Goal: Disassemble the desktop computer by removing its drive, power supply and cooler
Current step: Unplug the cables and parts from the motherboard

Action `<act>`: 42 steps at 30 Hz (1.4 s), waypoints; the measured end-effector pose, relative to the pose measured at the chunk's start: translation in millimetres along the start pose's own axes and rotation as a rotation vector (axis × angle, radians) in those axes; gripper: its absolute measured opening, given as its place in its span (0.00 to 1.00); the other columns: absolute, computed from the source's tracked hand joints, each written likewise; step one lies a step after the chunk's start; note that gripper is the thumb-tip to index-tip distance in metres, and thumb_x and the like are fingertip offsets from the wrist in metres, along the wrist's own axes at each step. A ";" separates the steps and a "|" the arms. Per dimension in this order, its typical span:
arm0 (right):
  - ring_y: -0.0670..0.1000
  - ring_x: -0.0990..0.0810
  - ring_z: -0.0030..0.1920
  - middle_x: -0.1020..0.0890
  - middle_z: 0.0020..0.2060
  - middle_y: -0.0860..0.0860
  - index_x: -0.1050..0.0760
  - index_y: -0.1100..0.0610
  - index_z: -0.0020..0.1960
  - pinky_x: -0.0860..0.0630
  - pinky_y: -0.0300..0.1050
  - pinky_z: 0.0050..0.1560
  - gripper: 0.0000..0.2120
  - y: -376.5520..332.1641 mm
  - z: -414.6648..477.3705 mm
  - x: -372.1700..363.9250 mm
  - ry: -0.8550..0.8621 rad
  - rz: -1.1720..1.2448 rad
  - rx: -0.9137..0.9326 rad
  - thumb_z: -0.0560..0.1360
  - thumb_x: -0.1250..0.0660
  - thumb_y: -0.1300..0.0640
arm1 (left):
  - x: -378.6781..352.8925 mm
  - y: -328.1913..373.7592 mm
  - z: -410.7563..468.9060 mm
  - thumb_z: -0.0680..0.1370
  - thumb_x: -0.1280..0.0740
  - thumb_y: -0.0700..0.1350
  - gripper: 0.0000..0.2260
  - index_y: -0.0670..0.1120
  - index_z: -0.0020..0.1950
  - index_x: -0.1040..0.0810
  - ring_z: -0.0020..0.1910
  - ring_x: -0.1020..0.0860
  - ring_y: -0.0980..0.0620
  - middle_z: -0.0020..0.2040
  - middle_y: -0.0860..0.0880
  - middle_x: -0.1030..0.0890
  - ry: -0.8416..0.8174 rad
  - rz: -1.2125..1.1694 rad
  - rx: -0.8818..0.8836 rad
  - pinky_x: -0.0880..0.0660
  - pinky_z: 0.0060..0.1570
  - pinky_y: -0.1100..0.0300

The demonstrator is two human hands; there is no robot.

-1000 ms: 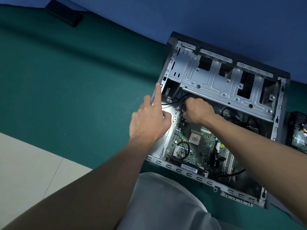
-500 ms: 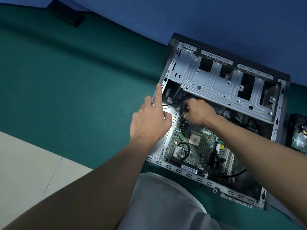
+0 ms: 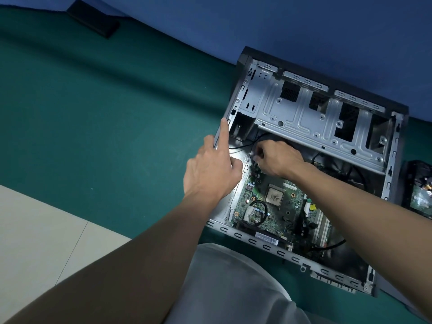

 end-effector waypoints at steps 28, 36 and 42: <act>0.48 0.29 0.30 0.27 0.31 0.50 0.37 0.53 0.36 0.35 0.43 0.31 0.20 2.5 -1.7 0.0 0.100 -0.171 -0.025 0.82 0.51 0.43 | -0.8 -0.1 -0.1 0.77 0.42 0.53 0.36 0.51 0.79 0.58 0.38 0.33 0.48 0.58 0.44 0.28 0.003 0.000 0.008 0.36 0.35 0.53; 0.53 0.25 0.38 0.24 0.38 0.51 0.29 0.53 0.46 0.32 0.44 0.35 0.05 -3.9 0.6 4.1 0.005 0.003 0.009 0.78 0.39 0.53 | 0.0 -0.3 -0.3 0.77 0.41 0.53 0.36 0.51 0.79 0.57 0.37 0.34 0.48 0.57 0.44 0.28 0.007 0.007 0.005 0.37 0.35 0.53; 0.49 0.30 0.33 0.29 0.34 0.49 0.33 0.55 0.44 0.35 0.44 0.33 0.06 2.0 1.6 -1.3 0.042 -0.032 -0.022 0.79 0.41 0.55 | 0.6 0.7 -0.7 0.77 0.41 0.53 0.36 0.51 0.79 0.58 0.38 0.33 0.48 0.58 0.44 0.28 0.002 0.007 0.007 0.37 0.35 0.53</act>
Point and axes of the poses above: each hand's wrist, its own z-axis towards the middle knuckle, its own x-axis out of the back of the hand, y = z × x, the point moved 1 cm from there along z, towards the middle knuckle
